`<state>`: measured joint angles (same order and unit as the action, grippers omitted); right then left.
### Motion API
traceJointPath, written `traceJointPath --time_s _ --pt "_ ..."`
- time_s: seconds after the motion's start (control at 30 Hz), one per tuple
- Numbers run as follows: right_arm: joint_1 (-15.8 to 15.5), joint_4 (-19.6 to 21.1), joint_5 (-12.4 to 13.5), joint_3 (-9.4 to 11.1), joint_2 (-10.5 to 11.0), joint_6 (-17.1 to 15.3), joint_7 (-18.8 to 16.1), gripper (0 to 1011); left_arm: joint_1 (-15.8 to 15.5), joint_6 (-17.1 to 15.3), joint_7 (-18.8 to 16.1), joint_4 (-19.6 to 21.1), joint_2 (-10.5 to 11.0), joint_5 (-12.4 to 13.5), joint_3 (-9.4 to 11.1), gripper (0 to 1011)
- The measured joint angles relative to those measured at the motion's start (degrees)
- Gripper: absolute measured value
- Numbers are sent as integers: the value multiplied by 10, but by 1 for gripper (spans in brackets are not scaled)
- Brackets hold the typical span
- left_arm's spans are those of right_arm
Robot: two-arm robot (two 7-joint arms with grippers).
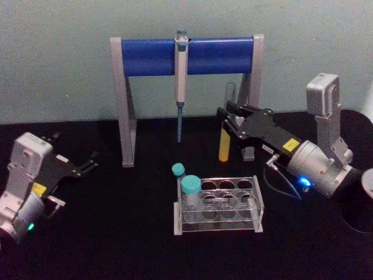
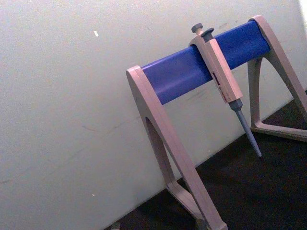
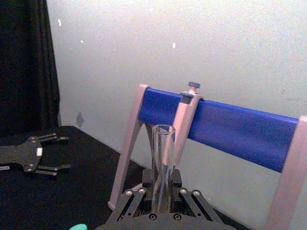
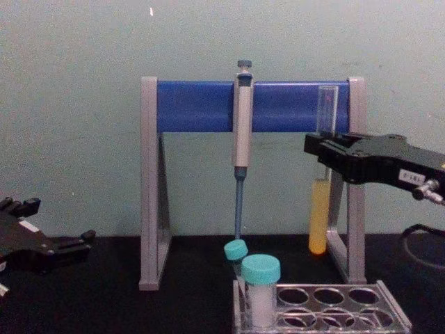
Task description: Pick up the test tube from the test tube rack, shake it, then place it back into the test tube rack.
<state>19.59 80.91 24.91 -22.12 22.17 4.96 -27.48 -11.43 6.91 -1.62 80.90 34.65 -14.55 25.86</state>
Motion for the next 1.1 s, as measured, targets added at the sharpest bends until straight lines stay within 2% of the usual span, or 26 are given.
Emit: traceJointPath --time_s 0.43,1.1 --pt "-12 11 -3 14 -1 -4 8 223 0 0 0 0 0 0 0 1010" --pt "-19 20 -5 19 -1 -9 8 223 0 0 0 0 0 0 0 1010"
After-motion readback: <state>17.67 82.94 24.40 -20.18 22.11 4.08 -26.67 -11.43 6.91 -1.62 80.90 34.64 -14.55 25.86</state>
